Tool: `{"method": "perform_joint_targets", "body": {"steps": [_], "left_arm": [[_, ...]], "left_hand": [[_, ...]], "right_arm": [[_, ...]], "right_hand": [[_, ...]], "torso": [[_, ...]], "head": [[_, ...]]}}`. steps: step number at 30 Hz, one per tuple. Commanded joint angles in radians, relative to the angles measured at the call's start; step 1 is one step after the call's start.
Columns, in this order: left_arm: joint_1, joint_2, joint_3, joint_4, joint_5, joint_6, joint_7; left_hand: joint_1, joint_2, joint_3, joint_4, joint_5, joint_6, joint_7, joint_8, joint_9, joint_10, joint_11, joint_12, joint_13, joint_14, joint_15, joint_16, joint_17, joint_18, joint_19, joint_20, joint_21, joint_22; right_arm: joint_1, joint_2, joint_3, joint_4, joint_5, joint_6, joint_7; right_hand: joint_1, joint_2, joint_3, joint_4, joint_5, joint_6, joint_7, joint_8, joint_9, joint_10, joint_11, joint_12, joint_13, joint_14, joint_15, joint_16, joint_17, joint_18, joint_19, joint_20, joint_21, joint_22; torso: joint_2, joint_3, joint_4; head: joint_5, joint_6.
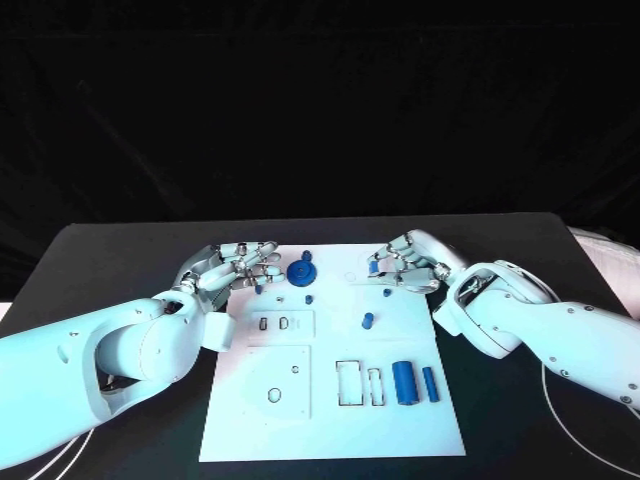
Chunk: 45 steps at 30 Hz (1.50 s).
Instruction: Assemble the parts on the task board
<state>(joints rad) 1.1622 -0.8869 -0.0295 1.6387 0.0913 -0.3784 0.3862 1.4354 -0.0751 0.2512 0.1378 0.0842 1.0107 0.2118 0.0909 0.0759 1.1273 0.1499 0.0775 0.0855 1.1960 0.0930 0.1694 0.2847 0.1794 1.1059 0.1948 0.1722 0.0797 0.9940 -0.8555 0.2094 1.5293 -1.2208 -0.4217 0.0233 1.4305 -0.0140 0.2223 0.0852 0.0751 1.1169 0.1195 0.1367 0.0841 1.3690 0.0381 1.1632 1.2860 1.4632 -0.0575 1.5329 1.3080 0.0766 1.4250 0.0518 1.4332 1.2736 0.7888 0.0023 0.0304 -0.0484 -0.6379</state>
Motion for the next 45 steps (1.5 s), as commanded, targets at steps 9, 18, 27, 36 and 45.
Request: {"method": "perform_joint_targets", "body": {"steps": [9, 18, 27, 36, 45], "left_arm": [[0.001, -0.005, 0.001, -0.037, 0.007, 0.019, 0.027], [0.001, -0.008, 0.001, -0.051, 0.009, 0.018, 0.032], [0.002, -0.007, 0.001, -0.057, 0.012, 0.017, 0.033], [0.003, -0.005, 0.001, -0.053, 0.016, 0.019, 0.033], [0.003, -0.002, 0.001, -0.051, 0.018, 0.022, 0.031]], "left_hand": [[0.004, 0.003, 0.003, -0.005, -0.002, -0.005, 0.000, -0.005, 0.001, -0.008, -0.002, -0.006, -0.001, -0.005, -0.003, -0.004, 0.001, 0.001, 0.006, 0.000, -0.006, -0.001], [0.004, 0.003, 0.003, -0.005, -0.002, -0.005, 0.000, -0.005, 0.001, -0.008, -0.002, -0.006, -0.001, -0.005, -0.003, -0.004, 0.001, 0.001, 0.006, 0.000, -0.006, -0.001], [0.004, 0.003, 0.003, -0.005, -0.002, -0.005, 0.000, -0.005, 0.001, -0.008, -0.002, -0.006, -0.001, -0.005, -0.003, -0.004, 0.001, 0.001, 0.006, 0.000, -0.006, -0.001], [0.004, 0.003, 0.003, -0.005, -0.002, -0.005, 0.000, -0.005, 0.001, -0.008, -0.002, -0.006, -0.001, -0.005, -0.003, -0.004, 0.001, 0.001, 0.006, 0.000, -0.006, -0.001], [0.004, 0.003, 0.003, -0.005, -0.002, -0.005, 0.000, -0.005, 0.001, -0.008, -0.002, -0.006, -0.001, -0.005, -0.003, -0.004, 0.001, 0.001, 0.006, 0.000, -0.006, -0.001]], "right_arm": [[-0.002, 0.121, -0.023, 0.095, -0.205, -0.005, -0.266], [-0.014, 0.214, -0.059, 0.068, -0.287, 0.023, -0.324], [-0.025, 0.268, -0.085, 0.039, -0.329, 0.048, -0.343], [-0.033, 0.282, -0.098, 0.038, -0.356, 0.081, -0.356], [-0.034, 0.285, -0.102, 0.022, -0.375, 0.098, -0.382]], "right_hand": [[-0.015, 0.006, 0.010, -0.006, 0.034, 0.031, -0.030, -0.007, 0.008, 0.020, -0.031, -0.021, -0.047, 0.085, -0.002, -0.012, 0.160, -0.015, 0.000, -0.003, -0.001, -0.004], [-0.019, 0.004, 0.012, -0.008, 0.043, 0.032, -0.030, -0.007, 0.008, 0.021, -0.031, -0.021, -0.047, 0.084, -0.002, -0.016, 0.153, -0.014, -0.001, -0.003, -0.002, -0.006], [-0.022, 0.001, 0.012, -0.009, 0.046, 0.032, -0.030, -0.008, 0.008, 0.018, -0.031, -0.028, -0.051, 0.083, -0.002, -0.018, 0.151, -0.014, -0.001, -0.003, -0.002, -0.008], [-0.026, -0.002, 0.012, -0.010, 0.049, 0.031, -0.029, -0.009, 0.007, 0.016, -0.030, -0.031, -0.053, 0.083, -0.002, -0.020, 0.146, -0.014, -0.001, -0.003, -0.003, -0.008], [-0.031, -0.010, 0.012, -0.012, 0.050, 0.030, -0.028, -0.011, 0.007, 0.014, -0.030, -0.037, -0.057, 0.082, -0.002, -0.022, 0.144, -0.013, -0.002, -0.003, -0.004, -0.010]], "torso": [[-0.018, -0.0176, 0.0107], [-0.028, -0.0286, 0.0134], [-0.027, -0.0290, 0.0134], [-0.025, -0.0262, 0.0113], [-0.025, -0.0259, 0.0122]], "head": [[0.018, -0.027], [0.033, -0.043], [0.041, -0.047], [0.049, -0.057], [0.051, -0.058]]}}
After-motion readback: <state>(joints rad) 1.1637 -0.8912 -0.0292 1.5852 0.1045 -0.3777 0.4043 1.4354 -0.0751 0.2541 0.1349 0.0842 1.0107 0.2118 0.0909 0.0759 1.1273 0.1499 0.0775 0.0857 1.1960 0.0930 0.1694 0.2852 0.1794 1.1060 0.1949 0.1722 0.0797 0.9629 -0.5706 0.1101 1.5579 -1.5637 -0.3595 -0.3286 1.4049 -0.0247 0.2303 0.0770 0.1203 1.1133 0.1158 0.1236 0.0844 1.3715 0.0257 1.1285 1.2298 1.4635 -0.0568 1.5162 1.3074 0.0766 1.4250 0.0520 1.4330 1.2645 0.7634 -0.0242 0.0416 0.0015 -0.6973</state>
